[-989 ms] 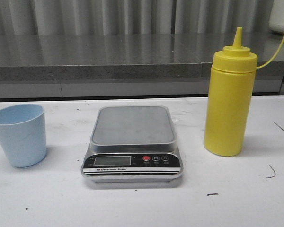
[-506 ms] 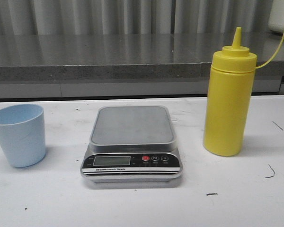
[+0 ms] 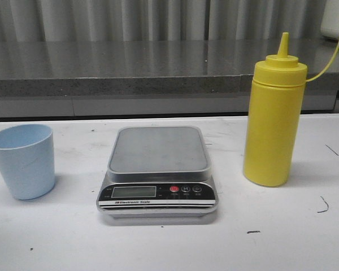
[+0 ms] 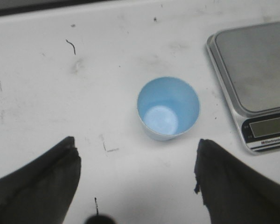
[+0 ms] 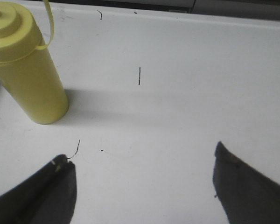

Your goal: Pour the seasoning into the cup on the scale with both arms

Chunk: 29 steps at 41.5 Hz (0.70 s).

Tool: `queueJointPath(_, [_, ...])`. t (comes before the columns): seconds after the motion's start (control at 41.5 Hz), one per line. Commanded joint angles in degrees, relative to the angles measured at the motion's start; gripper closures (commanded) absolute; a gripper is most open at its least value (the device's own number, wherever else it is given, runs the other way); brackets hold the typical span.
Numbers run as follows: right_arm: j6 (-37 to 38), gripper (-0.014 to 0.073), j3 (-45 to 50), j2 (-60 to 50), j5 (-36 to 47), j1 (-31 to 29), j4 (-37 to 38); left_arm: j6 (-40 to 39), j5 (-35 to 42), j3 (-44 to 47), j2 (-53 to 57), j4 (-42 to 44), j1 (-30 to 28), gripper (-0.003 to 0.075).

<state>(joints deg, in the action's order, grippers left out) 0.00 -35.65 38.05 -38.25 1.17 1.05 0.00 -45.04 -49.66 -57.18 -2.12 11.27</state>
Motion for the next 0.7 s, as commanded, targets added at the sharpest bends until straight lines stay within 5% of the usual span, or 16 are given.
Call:
queueJointPath(0.0, [-0.6, -0.0021, -1.4, 0.2, 3.7, -0.4, 0.7, 0.0, 0.1, -5.0, -5.3, -0.1, 0.7, 0.0220])
queueJointPath(0.675, [-0.6, -0.0021, -1.4, 0.2, 3.7, -0.4, 0.7, 0.0, -2.0, -17.6, -37.4, -0.1, 0.7, 0.0236])
